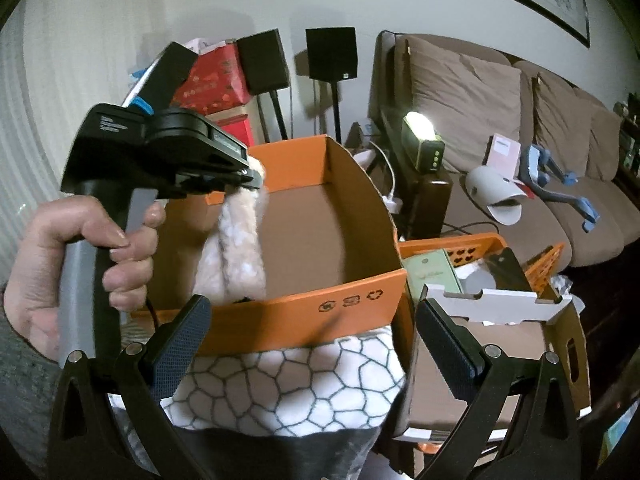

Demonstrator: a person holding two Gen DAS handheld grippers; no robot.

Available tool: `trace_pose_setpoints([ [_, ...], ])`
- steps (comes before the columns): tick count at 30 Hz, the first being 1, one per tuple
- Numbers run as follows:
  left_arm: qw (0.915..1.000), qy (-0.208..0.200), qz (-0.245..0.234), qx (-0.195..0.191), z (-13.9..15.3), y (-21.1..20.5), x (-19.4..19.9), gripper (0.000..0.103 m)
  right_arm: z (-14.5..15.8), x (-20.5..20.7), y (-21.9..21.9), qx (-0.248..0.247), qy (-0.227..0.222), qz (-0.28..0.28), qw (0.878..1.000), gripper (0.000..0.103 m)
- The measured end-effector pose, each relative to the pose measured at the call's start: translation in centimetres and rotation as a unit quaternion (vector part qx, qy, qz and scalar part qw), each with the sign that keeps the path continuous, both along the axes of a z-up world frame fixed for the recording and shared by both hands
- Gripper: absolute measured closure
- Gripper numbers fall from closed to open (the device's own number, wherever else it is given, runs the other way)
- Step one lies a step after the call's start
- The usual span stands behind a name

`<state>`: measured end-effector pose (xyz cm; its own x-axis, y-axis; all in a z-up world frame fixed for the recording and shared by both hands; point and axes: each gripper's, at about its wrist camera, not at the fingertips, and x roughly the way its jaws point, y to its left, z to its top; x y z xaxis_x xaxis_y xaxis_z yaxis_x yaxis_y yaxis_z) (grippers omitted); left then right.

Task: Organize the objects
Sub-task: 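Lift the mitten with the left gripper and release it into the orange box, then move the left gripper back to the white cable beside the plastic bag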

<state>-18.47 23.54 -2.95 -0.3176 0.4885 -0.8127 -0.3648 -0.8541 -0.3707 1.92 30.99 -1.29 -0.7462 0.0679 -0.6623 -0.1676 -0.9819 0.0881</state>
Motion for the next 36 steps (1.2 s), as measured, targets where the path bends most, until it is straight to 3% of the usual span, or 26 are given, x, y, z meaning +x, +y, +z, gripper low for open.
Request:
trace_pose_setpoints([
  [2,1.0,0.007,-0.005,-0.006,0.1,0.1,0.2,0.088,-0.1,0.0,0.0,0.0,-0.002,-0.001,1.0,0.001],
  [3,0.9999,0.011,-0.004,-0.005,0.3,-0.1,0.4,0.08,-0.1,-0.1,0.0,0.001,-0.003,-0.001,1.0,0.001],
  [4,0.9999,0.012,-0.007,-0.003,0.5,-0.2,0.4,0.064,-0.1,-0.1,0.0,0.001,-0.002,-0.001,1.0,0.001],
  [7,0.9997,0.023,-0.008,0.009,1.4,-0.9,0.7,0.04,-0.1,-0.1,0.0,-0.002,-0.003,0.0,1.0,0.001],
  [13,0.9989,0.044,-0.003,0.019,3.5,-3.0,1.3,0.039,-0.1,-0.1,-0.5,0.003,-0.003,0.004,1.0,0.001],
  [21,0.9949,0.098,0.018,-0.013,5.7,-7.0,3.4,0.03,0.1,-0.5,-1.0,0.005,0.001,0.006,1.0,0.001],
  [31,0.9866,0.152,0.044,-0.039,7.3,-12.3,6.9,0.002,0.4,-1.3,-2.4,0.004,0.003,0.021,1.0,0.0],
  [36,0.984,0.162,0.053,-0.052,7.5,-14.7,8.0,0.0,0.5,-1.7,-3.4,0.004,0.004,0.032,0.999,0.0],
])
